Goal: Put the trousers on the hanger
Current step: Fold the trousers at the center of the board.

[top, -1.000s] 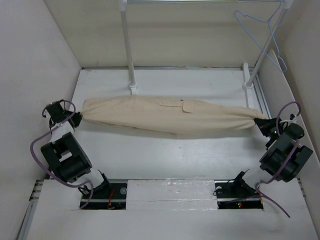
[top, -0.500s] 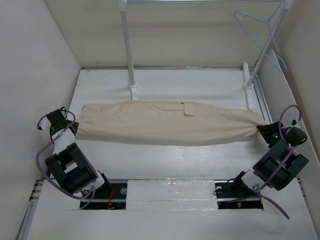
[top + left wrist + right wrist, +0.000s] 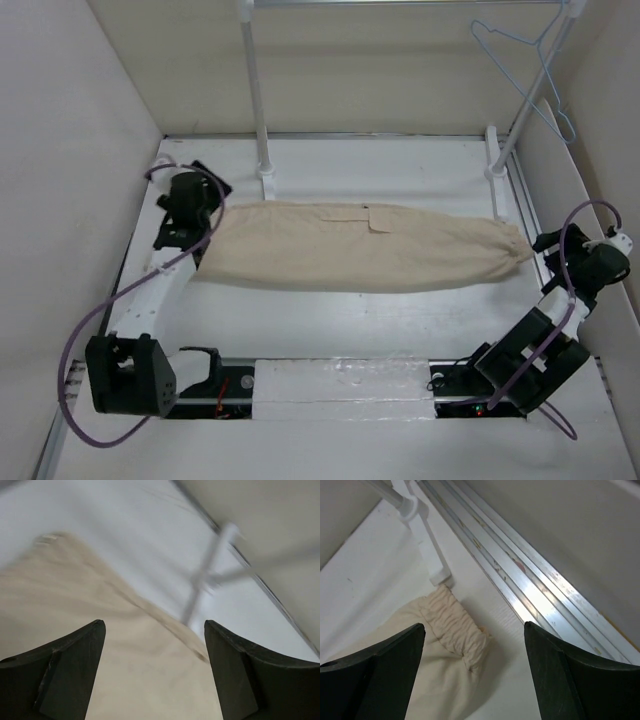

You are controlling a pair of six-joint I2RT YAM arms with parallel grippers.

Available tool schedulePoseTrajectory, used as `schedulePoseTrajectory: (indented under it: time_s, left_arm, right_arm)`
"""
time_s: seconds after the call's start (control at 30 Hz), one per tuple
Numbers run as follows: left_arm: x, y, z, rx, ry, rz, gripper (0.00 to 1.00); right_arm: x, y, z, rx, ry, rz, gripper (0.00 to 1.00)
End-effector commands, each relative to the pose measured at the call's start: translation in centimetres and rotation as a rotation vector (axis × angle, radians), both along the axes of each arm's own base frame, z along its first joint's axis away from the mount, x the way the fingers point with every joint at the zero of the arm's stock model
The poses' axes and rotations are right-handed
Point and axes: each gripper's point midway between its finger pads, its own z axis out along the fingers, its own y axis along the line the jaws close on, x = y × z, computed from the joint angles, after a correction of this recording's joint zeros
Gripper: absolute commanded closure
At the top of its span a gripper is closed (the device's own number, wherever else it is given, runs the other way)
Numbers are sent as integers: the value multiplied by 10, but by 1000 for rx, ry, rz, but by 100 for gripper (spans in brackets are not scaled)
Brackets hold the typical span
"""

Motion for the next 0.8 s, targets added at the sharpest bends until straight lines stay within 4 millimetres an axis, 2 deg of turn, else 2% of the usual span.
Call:
schedulePoseTrajectory:
  time_s: [0.0,0.03,0.07,0.1,0.13,0.17,0.2,0.23,0.27,0.3,0.33,0.37,0.4,0.43,0.47,0.57,0.6,0.67,0.77]
  left_arm:
    - [18,-85,28,47,-112,-192,24]
    - [20,-136,12,17,-85,-296,24]
    - [22,-160,10,-6,-79,-338,24]
    - [22,-184,-6,-13,-46,-391,24]
    - [14,-230,-2,-41,-75,-491,24]
    - [9,-253,-4,-49,-78,-542,24]
    - [5,-275,-17,-43,-52,-586,24]
    - [-7,-308,-14,-50,-60,-661,24]
    - [-14,-325,-20,-65,-47,-708,24]
    - [-17,-340,-37,-61,-11,-747,24]
    - [-21,-351,-41,-68,-5,-775,24]
    - [-28,-366,-48,-75,8,-814,24]
    - [-30,-372,-63,-70,40,-826,24]
    - [-31,-377,-69,-68,43,-833,24]
    - [-32,-377,-86,-66,74,-829,24]
    - [-39,-371,-117,-48,138,-827,24]
    - [-41,-369,-125,-45,155,-826,24]
    - [-47,-363,-137,-36,175,-823,24]
    - [-49,-351,-144,-17,182,-803,24]
  right_arm:
    - [-8,0,-40,24,104,-19,14]
    - [-6,2,-46,25,110,-1,14]
    - [-6,4,-52,34,123,12,13]
    - [-5,7,-60,43,137,37,13]
    - [-5,8,-63,43,141,47,11]
    - [-3,9,-64,38,134,57,10]
    - [-2,18,-71,64,128,99,9]
    - [2,25,-74,75,124,135,8]
    - [2,28,-78,88,128,149,8]
    - [7,33,-79,89,115,179,7]
    - [5,37,-90,118,125,191,6]
    - [7,38,-91,122,112,198,5]
    - [14,38,-86,115,71,223,5]
    - [18,39,-86,127,61,236,5]
    - [25,39,-88,163,22,242,5]
    - [35,38,-96,193,-44,232,9]
    - [40,41,-95,222,-70,233,9]
    - [47,41,-92,225,-114,233,16]
    - [63,47,-92,246,-147,263,27]
